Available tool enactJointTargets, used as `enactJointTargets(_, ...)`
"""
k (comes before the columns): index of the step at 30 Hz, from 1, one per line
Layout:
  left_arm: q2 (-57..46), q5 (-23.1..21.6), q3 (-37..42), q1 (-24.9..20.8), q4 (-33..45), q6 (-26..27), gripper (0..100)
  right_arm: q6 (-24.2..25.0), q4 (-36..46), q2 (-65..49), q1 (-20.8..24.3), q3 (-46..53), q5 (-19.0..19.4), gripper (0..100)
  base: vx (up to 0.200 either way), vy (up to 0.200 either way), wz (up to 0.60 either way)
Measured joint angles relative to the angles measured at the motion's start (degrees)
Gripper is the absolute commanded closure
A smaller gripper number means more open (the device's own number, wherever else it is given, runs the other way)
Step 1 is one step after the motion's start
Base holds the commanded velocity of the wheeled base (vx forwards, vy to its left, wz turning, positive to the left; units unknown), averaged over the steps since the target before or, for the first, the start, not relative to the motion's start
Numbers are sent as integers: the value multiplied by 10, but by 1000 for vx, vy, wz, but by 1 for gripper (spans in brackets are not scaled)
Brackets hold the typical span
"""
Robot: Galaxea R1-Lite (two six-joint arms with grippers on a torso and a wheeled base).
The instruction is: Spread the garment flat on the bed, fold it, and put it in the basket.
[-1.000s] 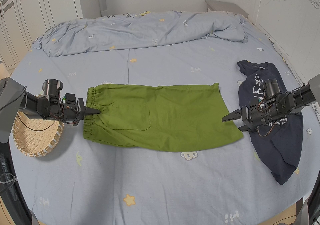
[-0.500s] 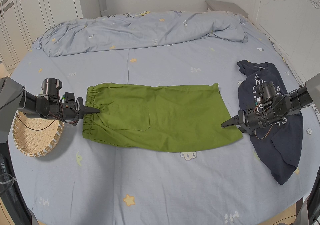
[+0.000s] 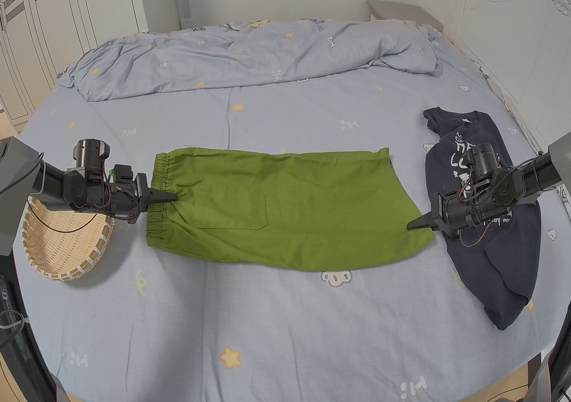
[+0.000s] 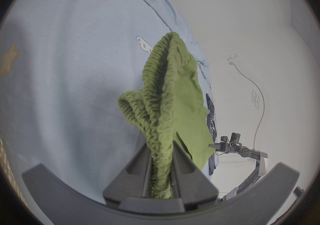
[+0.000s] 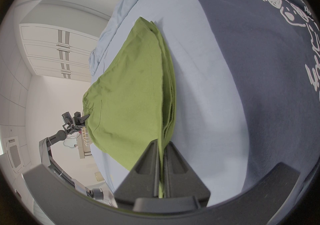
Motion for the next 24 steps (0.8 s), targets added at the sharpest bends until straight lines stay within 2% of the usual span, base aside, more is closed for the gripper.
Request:
enactJointTargets(7, -19, 1, 2, 1, 65, 12, 100, 1, 27, -35, 2, 29, 0, 100, 0, 0, 0)
enactJointTargets(12, -44, 2, 27, 2, 116, 57, 100, 0, 33, -69, 3, 84, 0, 100, 0, 0, 0)
enactJointTargets(16, -69, 4, 74, 4, 125, 73, 100, -2, 33, -101, 9, 143, -1, 100, 0, 0, 0)
enactJointTargets(24, -135, 9, 227, 17, 127, 93, 100, -6, 30, -175, 24, 280, -1, 100, 0, 0, 0)
